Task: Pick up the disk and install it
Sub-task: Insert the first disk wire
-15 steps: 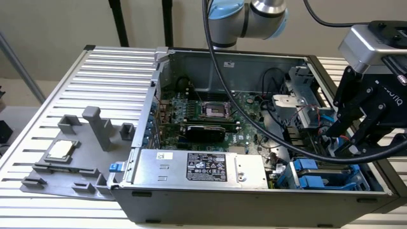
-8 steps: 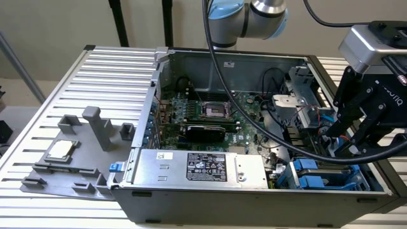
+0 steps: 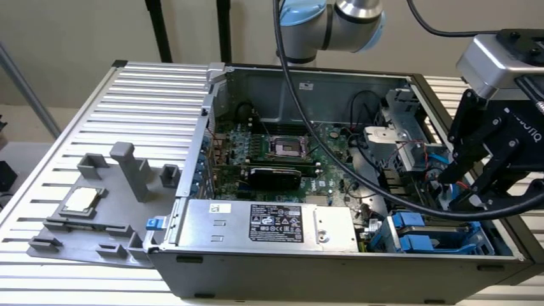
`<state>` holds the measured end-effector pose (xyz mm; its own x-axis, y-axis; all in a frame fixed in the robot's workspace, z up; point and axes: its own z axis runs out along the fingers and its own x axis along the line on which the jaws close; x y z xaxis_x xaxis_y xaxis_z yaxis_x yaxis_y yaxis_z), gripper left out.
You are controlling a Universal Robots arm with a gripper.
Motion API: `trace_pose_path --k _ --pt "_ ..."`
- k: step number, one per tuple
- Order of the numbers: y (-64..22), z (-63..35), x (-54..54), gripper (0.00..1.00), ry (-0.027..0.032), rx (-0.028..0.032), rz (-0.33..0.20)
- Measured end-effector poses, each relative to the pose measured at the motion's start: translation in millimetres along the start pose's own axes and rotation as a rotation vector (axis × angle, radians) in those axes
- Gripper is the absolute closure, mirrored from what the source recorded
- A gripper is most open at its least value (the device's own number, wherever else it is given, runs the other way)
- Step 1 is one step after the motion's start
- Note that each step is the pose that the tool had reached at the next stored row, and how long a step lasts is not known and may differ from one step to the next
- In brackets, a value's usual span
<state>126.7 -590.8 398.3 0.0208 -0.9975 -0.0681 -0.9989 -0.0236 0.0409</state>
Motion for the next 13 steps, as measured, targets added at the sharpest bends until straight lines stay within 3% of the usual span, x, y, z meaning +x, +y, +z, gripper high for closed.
trace_pose_path --k 4,13 --pt "-12.7 6.1 0.6 0.59 0.0004 -0.0007 -0.005" --pt "-23.6 22.1 -0.8 0.59 0.0013 -0.0012 -0.013"
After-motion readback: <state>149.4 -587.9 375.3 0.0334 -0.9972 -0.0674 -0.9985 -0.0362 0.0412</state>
